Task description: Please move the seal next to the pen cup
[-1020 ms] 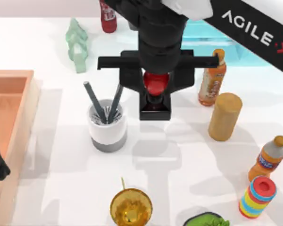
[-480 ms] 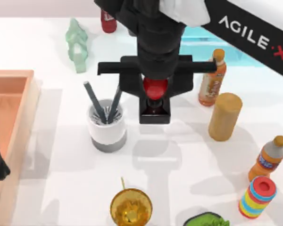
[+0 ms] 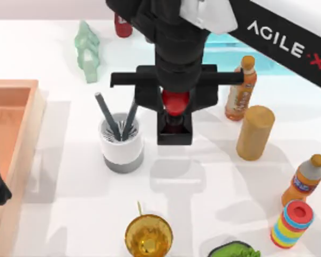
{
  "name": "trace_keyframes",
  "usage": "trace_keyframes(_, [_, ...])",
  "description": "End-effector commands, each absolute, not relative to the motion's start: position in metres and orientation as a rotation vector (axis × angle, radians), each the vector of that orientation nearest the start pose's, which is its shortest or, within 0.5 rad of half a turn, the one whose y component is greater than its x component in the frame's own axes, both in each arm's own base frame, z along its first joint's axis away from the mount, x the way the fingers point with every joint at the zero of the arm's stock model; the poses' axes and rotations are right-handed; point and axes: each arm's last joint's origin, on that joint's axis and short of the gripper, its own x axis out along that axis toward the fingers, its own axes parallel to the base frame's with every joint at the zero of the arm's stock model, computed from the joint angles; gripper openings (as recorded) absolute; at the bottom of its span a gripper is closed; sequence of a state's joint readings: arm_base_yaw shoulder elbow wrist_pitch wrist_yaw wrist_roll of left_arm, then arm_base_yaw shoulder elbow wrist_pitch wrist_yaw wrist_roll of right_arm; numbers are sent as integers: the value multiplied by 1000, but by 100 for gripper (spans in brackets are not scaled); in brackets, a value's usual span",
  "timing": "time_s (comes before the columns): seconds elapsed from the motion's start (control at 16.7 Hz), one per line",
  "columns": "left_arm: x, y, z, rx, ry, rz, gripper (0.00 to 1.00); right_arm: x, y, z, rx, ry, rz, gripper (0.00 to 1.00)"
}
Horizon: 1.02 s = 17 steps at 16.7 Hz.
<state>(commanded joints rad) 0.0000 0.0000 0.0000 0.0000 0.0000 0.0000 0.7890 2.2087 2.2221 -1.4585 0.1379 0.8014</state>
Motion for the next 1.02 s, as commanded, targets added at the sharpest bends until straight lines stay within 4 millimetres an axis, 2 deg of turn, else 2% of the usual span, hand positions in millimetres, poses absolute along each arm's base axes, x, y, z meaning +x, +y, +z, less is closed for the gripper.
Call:
trace_keyframes(0.66, [106,-1,160,0,0,0,100,308,314,278,5,1387,-10,98])
trace_keyframes(1.02, [106,-1,160,0,0,0,100,308,314,278,5,1387,-10,100])
